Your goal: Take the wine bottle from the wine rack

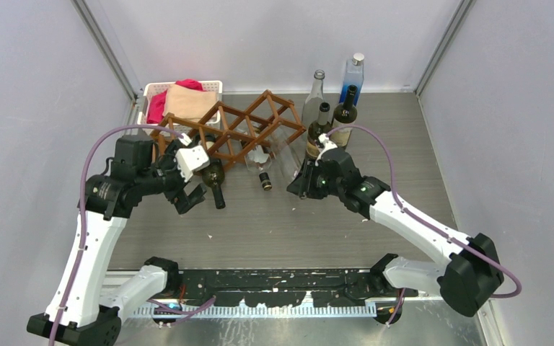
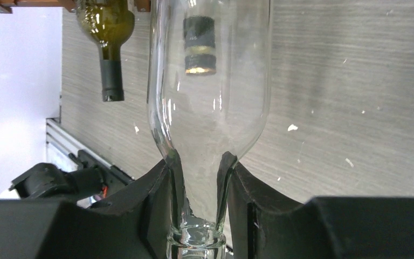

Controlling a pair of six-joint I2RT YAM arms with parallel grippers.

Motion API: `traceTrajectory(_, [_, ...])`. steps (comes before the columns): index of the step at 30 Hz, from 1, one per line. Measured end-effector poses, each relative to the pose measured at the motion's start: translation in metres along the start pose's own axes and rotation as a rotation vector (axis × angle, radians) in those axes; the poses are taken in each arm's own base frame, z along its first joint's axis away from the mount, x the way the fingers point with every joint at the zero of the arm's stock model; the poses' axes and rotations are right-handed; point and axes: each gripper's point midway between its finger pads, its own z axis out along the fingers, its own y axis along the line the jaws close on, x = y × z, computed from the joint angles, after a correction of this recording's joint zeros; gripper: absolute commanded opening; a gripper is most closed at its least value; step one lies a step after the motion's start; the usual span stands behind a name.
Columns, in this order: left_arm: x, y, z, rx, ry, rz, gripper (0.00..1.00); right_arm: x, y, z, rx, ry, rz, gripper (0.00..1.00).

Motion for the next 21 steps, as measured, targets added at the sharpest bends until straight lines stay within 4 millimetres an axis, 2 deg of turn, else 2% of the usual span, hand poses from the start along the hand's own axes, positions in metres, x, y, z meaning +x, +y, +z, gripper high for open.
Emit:
traceTrajectory(8, [-0.003,-0.003,0.006,0.016,-0.064,0.148,1.0,0.015,0.017,-0.05,-0.087,0.014,0.02,0.01])
traceTrajectory(14, [-0.013,-0.011,0.013,0.051,-0.128,0.265,1.0,0.039,0.035,-0.07,-0.123,0.126,-0.007,0.01])
traceTrajectory(18, [-0.023,-0.024,0.023,0.104,-0.159,0.353,1.0,0.054,0.061,-0.076,-0.16,0.213,-0.065,0.01])
traceTrajectory(21, [-0.027,-0.036,0.032,0.145,-0.162,0.415,1.0,0.067,0.089,-0.077,-0.205,0.272,-0.13,0.01])
